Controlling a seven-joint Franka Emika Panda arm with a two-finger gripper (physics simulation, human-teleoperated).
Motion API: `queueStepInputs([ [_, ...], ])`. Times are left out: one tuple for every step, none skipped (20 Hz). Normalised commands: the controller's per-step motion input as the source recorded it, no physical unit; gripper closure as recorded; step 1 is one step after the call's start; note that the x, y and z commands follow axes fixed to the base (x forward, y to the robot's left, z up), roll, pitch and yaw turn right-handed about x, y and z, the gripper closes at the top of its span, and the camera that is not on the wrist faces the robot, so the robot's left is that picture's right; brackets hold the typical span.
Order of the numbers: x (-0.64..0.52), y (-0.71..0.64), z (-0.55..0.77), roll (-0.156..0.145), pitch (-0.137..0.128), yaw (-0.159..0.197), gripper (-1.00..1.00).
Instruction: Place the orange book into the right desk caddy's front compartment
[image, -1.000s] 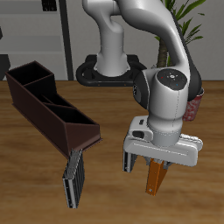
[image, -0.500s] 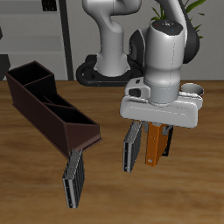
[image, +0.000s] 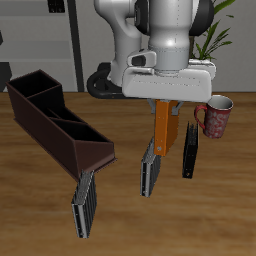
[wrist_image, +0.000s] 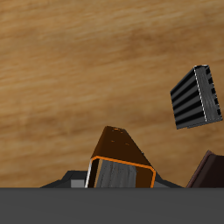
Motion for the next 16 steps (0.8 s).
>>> queueStepInputs([
  [-0.87,-0.25,1.18,0.092,-0.149,0.084,1.00],
  [-0.83,-0.29,1.03,0.015,0.015,0.004,1.00],
  [-0.86,-0.17,1.01,0.075,-0.144,0.113,1.00],
  [-0.90,-0.26,0.99,0.033,-0.178,0.132,1.00],
  [-0.75,-0.25,0.91,-0.011,-0.070,0.074,1.00],
  [-0.51,-0.13,0.68,0.033,-0.109,0.031,1.00],
  [-0.96,-0.38,1.02,-0.047,-0.209,0.108,1.00],
  [-0.25,-0.08,0.37,-0.033,-0.055,0.020,1.00],
  [-0.71,-0.34,0.83,0.002,-0.056,0.033,1.00],
  [-0.52,-0.20,0.47,0.006,-0.107,0.151,1.00],
  [-0.62,-0.21,0.57,0.021,-0.089,0.065,1.00],
  [-0.75,-0.35,0.59,0.028,-0.110,0.199,1.00],
  [-0.45,-0.35,0.36,-0.012,0.024,0.080,1.00],
  [-0.48,-0.27,0.27,0.023,0.036,0.049,1.00],
  [-0.34,-0.31,0.14,-0.030,0.091,0.202,1.00],
  [-0.50,-0.51,0.10,-0.027,0.096,0.056,1.00],
])
